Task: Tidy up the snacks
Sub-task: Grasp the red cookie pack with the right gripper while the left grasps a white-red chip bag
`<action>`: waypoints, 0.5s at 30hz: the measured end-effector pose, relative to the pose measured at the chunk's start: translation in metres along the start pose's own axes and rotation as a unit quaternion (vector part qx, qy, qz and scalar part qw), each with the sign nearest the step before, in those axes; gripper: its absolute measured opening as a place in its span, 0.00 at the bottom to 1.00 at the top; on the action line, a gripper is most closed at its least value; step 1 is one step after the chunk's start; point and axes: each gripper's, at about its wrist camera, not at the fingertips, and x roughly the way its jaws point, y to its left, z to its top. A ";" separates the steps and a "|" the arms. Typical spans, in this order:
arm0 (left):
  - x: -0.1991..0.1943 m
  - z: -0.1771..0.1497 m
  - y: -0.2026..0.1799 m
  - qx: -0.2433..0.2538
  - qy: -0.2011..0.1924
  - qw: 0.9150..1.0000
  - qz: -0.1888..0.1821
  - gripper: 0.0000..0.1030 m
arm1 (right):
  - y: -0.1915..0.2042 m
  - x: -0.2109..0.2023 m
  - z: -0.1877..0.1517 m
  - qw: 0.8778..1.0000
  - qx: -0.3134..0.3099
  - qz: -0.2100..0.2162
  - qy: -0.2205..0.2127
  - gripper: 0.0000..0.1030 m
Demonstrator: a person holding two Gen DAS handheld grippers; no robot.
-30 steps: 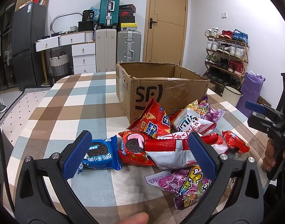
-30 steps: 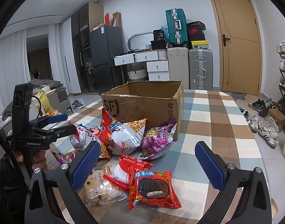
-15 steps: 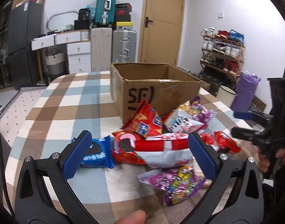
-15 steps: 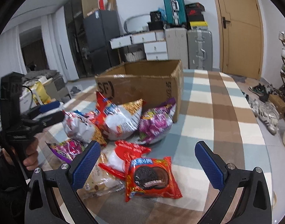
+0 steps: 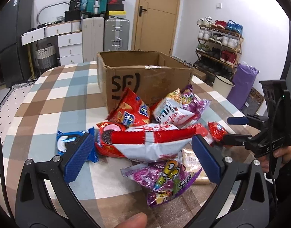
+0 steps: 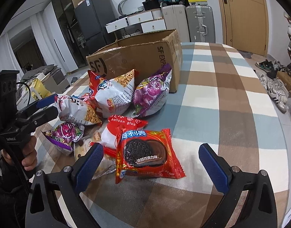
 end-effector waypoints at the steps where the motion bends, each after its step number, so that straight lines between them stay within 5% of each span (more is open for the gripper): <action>1: 0.002 0.000 -0.002 0.003 0.003 1.000 0.001 0.99 | 0.000 0.000 -0.001 1.000 0.000 0.001 0.000 0.99; 15: 0.030 0.006 -0.003 -0.012 0.034 0.999 0.020 0.99 | 0.003 0.012 -0.003 0.999 -0.005 0.018 0.032 0.70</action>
